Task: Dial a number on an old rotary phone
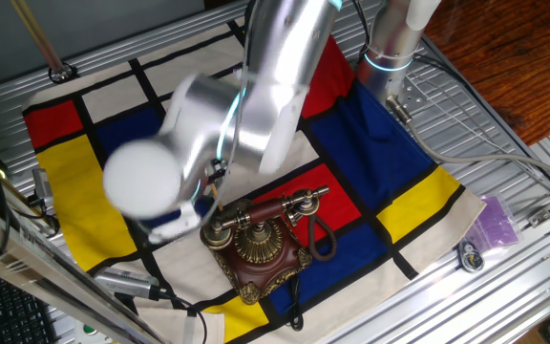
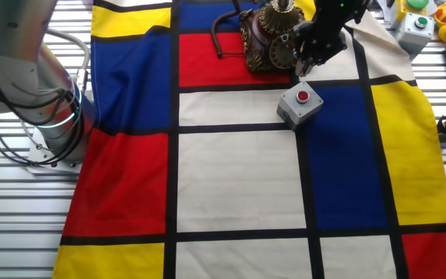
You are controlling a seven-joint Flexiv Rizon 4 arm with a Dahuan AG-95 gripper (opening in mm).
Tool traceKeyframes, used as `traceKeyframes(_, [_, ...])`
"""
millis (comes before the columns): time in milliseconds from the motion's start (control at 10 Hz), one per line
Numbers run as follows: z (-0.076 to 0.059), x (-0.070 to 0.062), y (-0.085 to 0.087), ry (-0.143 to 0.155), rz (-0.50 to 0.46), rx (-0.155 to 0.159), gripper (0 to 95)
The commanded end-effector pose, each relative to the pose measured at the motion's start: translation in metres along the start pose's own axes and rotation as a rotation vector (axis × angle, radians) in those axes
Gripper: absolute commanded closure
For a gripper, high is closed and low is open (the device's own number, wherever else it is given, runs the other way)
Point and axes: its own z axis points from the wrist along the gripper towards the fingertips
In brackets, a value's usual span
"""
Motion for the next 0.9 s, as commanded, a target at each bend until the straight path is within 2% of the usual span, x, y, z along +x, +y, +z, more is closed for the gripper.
traceKeyframes(100, [-0.0106, 0.0001, 0.0045, -0.034, 0.042, -0.012, 95.0])
traceKeyframes(300, [-0.0111, 0.0018, 0.0054, -0.037, 0.048, -0.010, 95.0])
traceKeyframes(500, [-0.0099, 0.0047, 0.0063, -0.073, 0.065, -0.015, 95.0])
traceKeyframes(700, [-0.0079, 0.0026, 0.0074, -0.051, 0.004, -0.011, 95.0])
traceKeyframes(900, [-0.0043, 0.0032, 0.0114, -0.050, -0.019, -0.005, 95.0])
